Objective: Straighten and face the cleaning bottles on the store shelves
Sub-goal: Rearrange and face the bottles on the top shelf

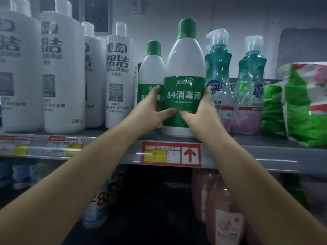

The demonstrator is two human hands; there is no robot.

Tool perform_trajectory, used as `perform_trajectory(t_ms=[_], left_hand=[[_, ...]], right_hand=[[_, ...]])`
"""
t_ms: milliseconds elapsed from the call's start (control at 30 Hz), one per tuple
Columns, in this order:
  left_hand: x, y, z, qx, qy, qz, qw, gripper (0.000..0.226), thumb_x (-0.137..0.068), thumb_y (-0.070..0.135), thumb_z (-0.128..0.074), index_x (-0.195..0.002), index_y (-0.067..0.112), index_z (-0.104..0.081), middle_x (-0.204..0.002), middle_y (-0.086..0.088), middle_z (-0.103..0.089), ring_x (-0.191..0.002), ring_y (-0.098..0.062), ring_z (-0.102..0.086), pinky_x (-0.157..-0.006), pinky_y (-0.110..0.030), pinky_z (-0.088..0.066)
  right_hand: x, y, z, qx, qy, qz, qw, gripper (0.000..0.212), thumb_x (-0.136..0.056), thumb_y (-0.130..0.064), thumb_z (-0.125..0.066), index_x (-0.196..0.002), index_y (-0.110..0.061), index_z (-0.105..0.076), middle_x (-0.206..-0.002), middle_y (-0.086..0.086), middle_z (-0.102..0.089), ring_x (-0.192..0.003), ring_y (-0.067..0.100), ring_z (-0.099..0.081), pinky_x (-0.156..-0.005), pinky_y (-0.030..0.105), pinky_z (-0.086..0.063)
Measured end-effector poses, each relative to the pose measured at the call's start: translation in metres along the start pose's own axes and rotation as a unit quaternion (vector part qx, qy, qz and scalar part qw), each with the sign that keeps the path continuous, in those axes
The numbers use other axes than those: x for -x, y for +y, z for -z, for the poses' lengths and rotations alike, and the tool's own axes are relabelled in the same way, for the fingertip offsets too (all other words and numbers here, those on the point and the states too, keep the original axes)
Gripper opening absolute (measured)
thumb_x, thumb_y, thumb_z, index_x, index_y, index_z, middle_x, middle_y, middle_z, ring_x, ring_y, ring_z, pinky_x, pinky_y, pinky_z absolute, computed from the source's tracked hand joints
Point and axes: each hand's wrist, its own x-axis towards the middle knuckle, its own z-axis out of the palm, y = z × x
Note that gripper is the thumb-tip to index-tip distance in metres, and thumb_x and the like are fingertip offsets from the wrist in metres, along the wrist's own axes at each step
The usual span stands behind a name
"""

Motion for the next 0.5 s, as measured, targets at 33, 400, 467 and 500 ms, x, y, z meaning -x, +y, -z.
perform_trajectory(t_ms=[33,400,467,500], left_hand=[[0.0008,-0.0014,0.0000,-0.019,0.015,-0.013,1.000,0.082,-0.082,0.035,-0.064,-0.146,0.026,-0.013,-0.125,0.002,-0.052,-0.110,-0.014,-0.053,-0.095,-0.032,-0.046],[0.0070,0.0019,-0.0014,-0.124,0.042,-0.060,0.990,0.079,-0.086,0.036,-0.059,-0.146,0.034,-0.008,-0.140,-0.004,-0.043,-0.125,-0.021,-0.045,-0.098,-0.034,-0.038],[0.0079,0.0042,-0.0010,-0.115,0.031,-0.051,0.992,0.080,-0.086,0.035,-0.058,-0.146,0.035,-0.006,-0.135,-0.005,-0.049,-0.118,-0.021,-0.051,-0.094,-0.032,-0.040],[0.0080,0.0051,-0.0006,-0.107,0.024,-0.044,0.993,0.081,-0.086,0.035,-0.059,-0.146,0.036,-0.004,-0.131,-0.005,-0.052,-0.114,-0.020,-0.053,-0.093,-0.031,-0.042]], right_hand=[[0.0001,0.0001,-0.0001,-0.001,-0.002,0.000,1.000,0.071,-0.078,-0.013,-0.069,-0.136,-0.015,-0.029,-0.127,0.005,-0.049,-0.115,0.018,-0.052,-0.101,0.039,-0.045],[0.0039,-0.0020,0.0005,0.071,0.018,0.000,0.997,0.081,-0.080,-0.024,-0.066,-0.144,-0.010,-0.020,-0.133,0.009,-0.044,-0.117,0.024,-0.048,-0.098,0.037,-0.043],[0.0027,-0.0035,0.0008,0.074,0.010,-0.011,0.997,0.080,-0.080,-0.022,-0.066,-0.144,-0.011,-0.020,-0.132,0.008,-0.046,-0.115,0.024,-0.050,-0.098,0.040,-0.045],[0.0017,-0.0042,0.0008,0.074,0.008,-0.016,0.997,0.080,-0.079,-0.021,-0.065,-0.144,-0.011,-0.020,-0.131,0.008,-0.047,-0.115,0.025,-0.051,-0.098,0.041,-0.045]])
